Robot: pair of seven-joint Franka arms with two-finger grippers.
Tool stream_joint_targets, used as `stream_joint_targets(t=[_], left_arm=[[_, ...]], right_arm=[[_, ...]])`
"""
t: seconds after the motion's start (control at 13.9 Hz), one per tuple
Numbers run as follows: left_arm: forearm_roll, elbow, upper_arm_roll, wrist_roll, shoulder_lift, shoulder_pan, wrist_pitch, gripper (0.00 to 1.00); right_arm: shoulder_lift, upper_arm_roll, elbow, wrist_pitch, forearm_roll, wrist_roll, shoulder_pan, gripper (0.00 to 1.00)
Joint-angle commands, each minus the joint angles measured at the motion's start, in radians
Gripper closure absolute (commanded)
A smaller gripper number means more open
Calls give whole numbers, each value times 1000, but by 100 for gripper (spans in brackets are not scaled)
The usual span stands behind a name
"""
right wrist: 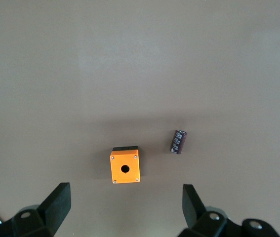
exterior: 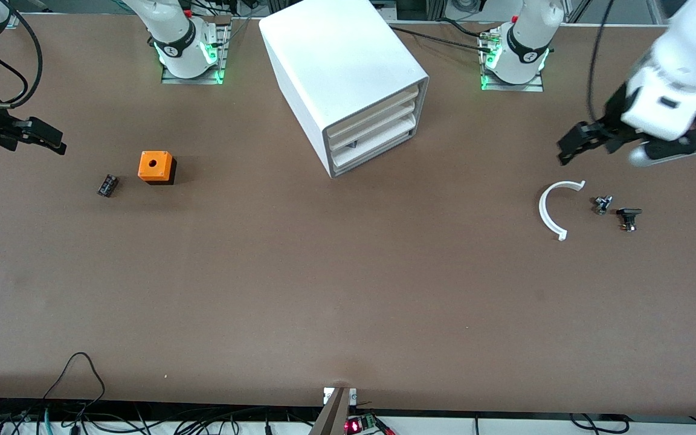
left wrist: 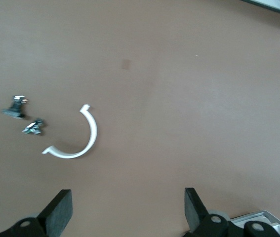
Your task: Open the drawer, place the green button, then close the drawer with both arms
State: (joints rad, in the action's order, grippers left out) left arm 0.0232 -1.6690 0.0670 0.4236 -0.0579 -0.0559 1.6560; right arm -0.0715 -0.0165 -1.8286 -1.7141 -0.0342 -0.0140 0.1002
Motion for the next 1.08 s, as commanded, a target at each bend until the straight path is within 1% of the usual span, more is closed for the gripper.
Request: stream_joint_targets(t=[0.0,0.22,0.36,0.5,0.58,0.79,1.01], left_arm=[[-2,132,5,-46,32,30,-120,0],[17,140,5,-49,61,59,-133,0],[76,140,4,-51,73,105,-133,0],[72,141,11,-74,75,105,-136,0],[70,141,13,-113,76,105,-139,0],[61,140,17,-314,76,96,-140,0],[57,140,20,-336,75,96,-147,0]], right_arm=[[-19,0,-9,10,19,5,1,0],[-21,1,-12,10,19,5,1,0],[-21,3,-14,10,20,5,1,0],[-21,3,-14,10,20,5,1,0],[-21,3,-14,10,22,5,1,0],[-21,1,-14,10,22,6,1,0],[-21,1,-14,8,22,6,1,0]])
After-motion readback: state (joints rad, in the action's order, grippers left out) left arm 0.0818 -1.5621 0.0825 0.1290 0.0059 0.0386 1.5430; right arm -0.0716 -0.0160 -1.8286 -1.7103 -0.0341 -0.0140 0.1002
